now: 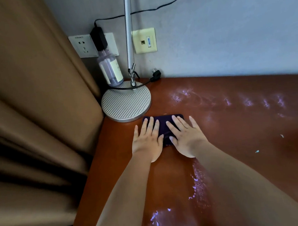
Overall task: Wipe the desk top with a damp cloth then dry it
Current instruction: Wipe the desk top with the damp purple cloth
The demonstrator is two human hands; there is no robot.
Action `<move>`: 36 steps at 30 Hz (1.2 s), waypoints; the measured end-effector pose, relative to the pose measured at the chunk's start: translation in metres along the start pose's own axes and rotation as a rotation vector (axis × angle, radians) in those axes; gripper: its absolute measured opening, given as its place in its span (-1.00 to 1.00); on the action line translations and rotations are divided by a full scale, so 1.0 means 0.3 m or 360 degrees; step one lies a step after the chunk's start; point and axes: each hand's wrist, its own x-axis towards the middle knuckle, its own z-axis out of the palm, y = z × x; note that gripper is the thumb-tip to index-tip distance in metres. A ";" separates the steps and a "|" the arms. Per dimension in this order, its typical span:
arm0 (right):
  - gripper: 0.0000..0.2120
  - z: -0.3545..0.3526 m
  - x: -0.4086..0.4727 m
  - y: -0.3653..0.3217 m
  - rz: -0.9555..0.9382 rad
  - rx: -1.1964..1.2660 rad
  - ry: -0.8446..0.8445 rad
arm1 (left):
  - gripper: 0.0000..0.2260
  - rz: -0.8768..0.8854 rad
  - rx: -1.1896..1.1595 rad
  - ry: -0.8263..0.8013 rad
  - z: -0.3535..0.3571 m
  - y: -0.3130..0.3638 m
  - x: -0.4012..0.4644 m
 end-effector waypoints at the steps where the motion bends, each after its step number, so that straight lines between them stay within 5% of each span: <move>1: -0.47 -0.004 0.016 0.003 0.0005 0.0004 0.0000 | -0.50 -0.0003 0.0008 -0.0007 -0.006 -0.004 0.016; 10: -0.46 -0.008 -0.022 -0.009 0.0033 0.0084 -0.0039 | -0.52 -0.0020 -0.0014 -0.0129 -0.031 -0.003 -0.003; 24: -0.43 0.095 -0.431 -0.116 -0.0115 -0.0147 -0.0175 | -0.49 -0.0050 0.0096 -0.0252 0.065 0.104 -0.446; 36: -0.41 0.022 -0.236 -0.065 -0.0079 -0.0158 -0.0174 | -0.48 0.0002 0.0262 -0.0294 -0.011 0.060 -0.229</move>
